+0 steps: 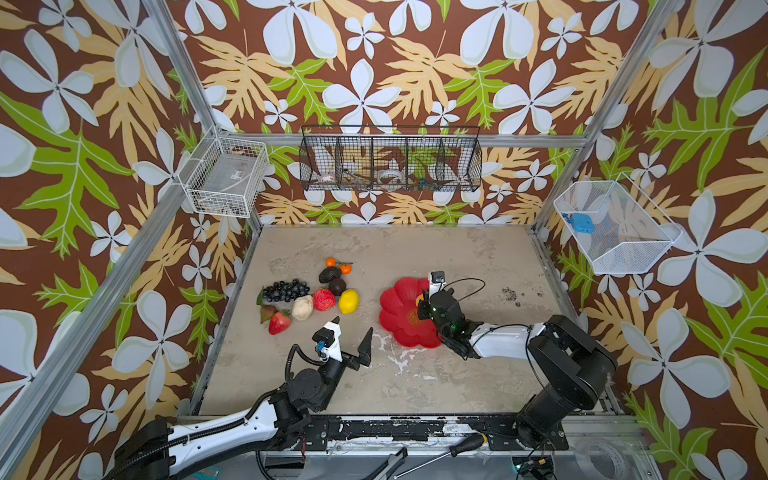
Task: Place and organize the fake fruits in the fruit bowl
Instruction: 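Lower the held pear into the red plate and open the right gripper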
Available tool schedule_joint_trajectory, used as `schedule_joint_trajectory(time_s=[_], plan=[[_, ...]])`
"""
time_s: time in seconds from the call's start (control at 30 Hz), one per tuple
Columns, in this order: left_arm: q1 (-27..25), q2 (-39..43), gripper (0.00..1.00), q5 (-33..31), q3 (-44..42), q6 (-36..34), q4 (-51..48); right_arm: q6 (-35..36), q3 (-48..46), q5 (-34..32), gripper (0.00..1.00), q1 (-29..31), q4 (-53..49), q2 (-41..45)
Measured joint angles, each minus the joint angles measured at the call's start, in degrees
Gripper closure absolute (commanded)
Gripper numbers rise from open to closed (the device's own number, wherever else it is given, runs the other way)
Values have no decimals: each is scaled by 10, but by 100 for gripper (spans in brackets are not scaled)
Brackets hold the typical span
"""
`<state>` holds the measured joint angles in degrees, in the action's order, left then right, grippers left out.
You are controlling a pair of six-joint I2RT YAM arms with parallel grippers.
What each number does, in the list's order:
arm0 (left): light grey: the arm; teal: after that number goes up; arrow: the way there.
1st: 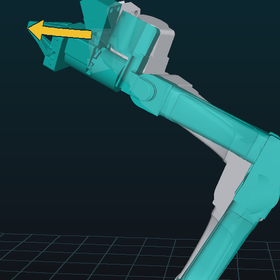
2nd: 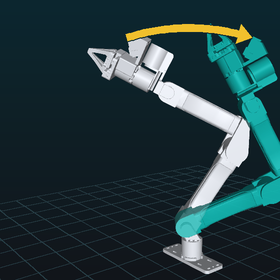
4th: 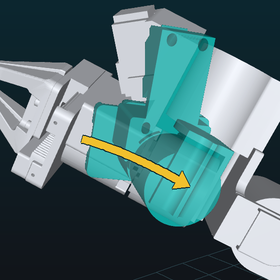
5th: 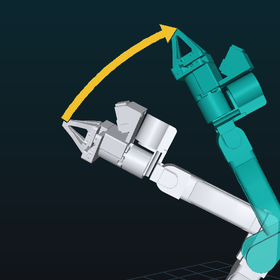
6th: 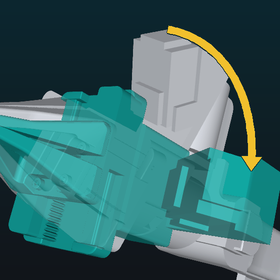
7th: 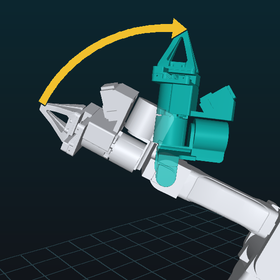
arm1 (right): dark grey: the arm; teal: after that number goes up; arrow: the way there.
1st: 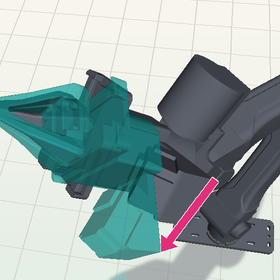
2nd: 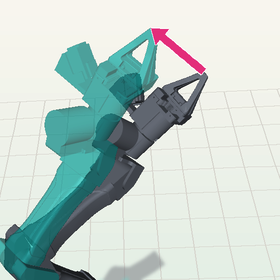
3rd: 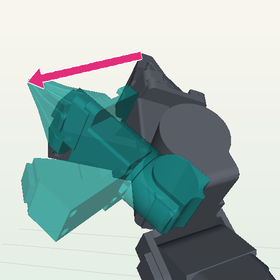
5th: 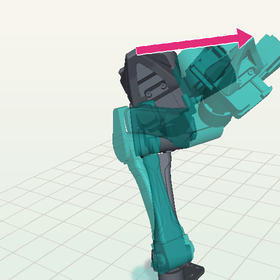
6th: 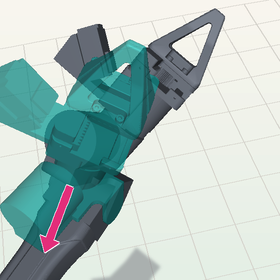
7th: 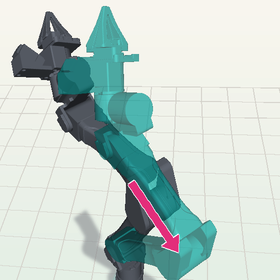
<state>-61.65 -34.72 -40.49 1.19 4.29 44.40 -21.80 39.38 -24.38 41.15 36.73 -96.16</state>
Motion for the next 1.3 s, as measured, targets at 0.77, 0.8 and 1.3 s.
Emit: schedule_joint_trajectory(time_s=[0.77,0.8,1.3], plan=[[1,-1,0,-17,-9,-17,18,24,16,-58,77,12,63,-90],[1,0,1,-17,-9,-17,18,24,15,-58,75,12,65,-90],[1,-5,0,-28,-9,-26,23,12,-2,-57,44,12,68,-57]])
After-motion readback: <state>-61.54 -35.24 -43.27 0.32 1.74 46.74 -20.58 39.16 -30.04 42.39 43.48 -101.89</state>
